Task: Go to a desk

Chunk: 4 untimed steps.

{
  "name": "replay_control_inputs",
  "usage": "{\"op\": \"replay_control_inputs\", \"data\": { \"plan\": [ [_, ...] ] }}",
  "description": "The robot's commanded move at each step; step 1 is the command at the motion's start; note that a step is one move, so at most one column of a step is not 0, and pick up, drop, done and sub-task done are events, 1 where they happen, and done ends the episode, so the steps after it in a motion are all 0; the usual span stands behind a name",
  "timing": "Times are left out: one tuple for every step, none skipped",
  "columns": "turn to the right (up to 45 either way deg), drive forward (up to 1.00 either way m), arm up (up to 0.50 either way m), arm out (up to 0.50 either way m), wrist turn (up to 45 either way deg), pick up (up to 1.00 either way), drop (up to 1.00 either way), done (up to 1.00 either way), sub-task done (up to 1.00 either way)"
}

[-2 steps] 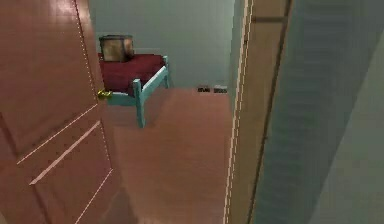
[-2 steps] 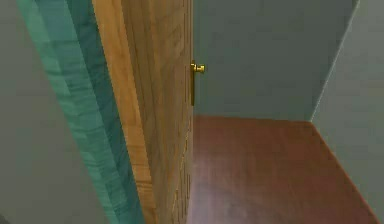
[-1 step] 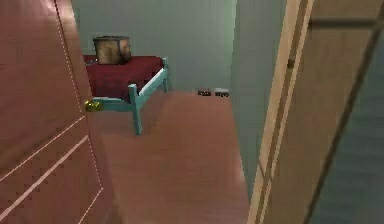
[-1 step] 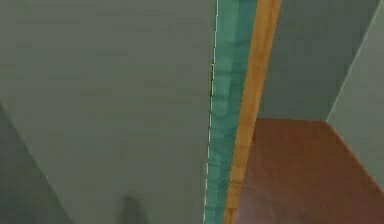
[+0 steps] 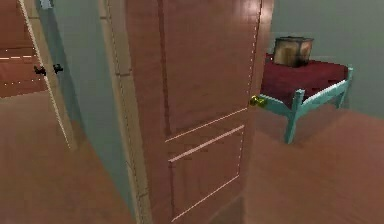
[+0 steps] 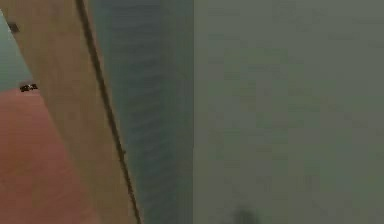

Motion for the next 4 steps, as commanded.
{"op": "replay_control_inputs", "data": {
  "plan": [
    [-45.0,0.0,0.0,0.0,0.0,0.0,0.0,0.0,0.0],
    [-9.0,0.0,0.0,0.0,0.0,0.0,0.0,0.0,0.0],
    [0.0,0.05,0.0,0.0,0.0,0.0,0.0,0.0,0.0],
    [-45.0,0.0,0.0,0.0,0.0,0.0,0.0,0.0,0.0]
  ]
}}
